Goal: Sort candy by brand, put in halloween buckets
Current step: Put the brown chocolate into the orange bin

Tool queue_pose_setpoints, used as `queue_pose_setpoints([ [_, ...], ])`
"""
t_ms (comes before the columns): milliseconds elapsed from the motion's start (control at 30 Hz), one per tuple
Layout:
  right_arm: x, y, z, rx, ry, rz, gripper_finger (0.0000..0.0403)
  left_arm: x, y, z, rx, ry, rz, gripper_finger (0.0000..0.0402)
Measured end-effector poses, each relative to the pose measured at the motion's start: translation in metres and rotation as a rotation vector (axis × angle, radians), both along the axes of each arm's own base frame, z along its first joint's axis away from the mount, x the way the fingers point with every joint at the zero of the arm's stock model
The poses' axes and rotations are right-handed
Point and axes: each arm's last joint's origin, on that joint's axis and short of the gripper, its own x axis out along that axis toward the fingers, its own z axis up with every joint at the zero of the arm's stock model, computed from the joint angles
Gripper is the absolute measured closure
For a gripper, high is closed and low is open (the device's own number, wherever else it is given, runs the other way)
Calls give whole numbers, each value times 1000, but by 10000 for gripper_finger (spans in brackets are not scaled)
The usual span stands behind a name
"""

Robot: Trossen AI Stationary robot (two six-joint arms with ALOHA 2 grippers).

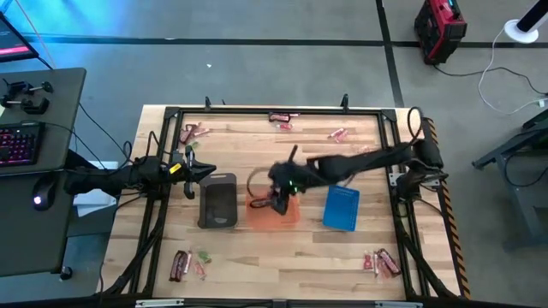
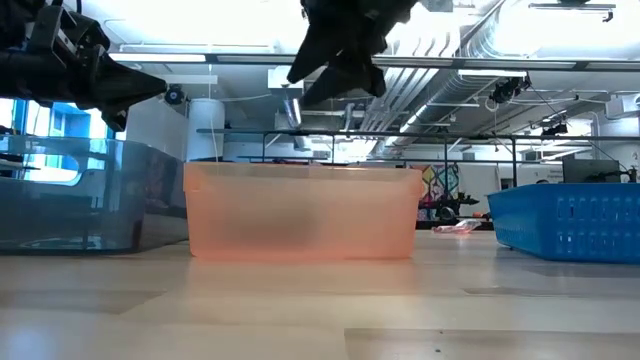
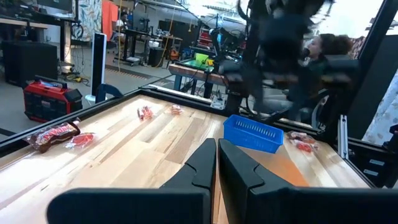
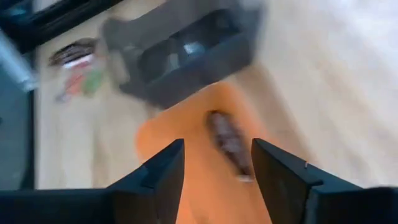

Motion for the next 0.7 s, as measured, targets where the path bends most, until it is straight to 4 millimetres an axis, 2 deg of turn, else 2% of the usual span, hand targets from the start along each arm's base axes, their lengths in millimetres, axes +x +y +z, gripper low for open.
queue_pose_setpoints([
  [133,5,-47,28,-38,-66,-155,222,0,0,0,0,0,0,394],
  [233,8,-101,42,-37,-152,-301,222,0,0,0,0,0,0,394],
  [300,6,-141,42,-15,-173,-437,222,0,0,0,0,0,0,394],
  [400,2,-198,27,42,-130,-601,231,0,0,0,0,0,0,394],
  [500,0,-247,4,82,-58,-646,254,0,0,0,0,0,0,394],
  [567,2,-271,-11,101,0,-642,286,0,0,0,0,0,0,394],
  [700,4,-310,-42,157,101,-568,383,0,0,0,0,0,0,394],
])
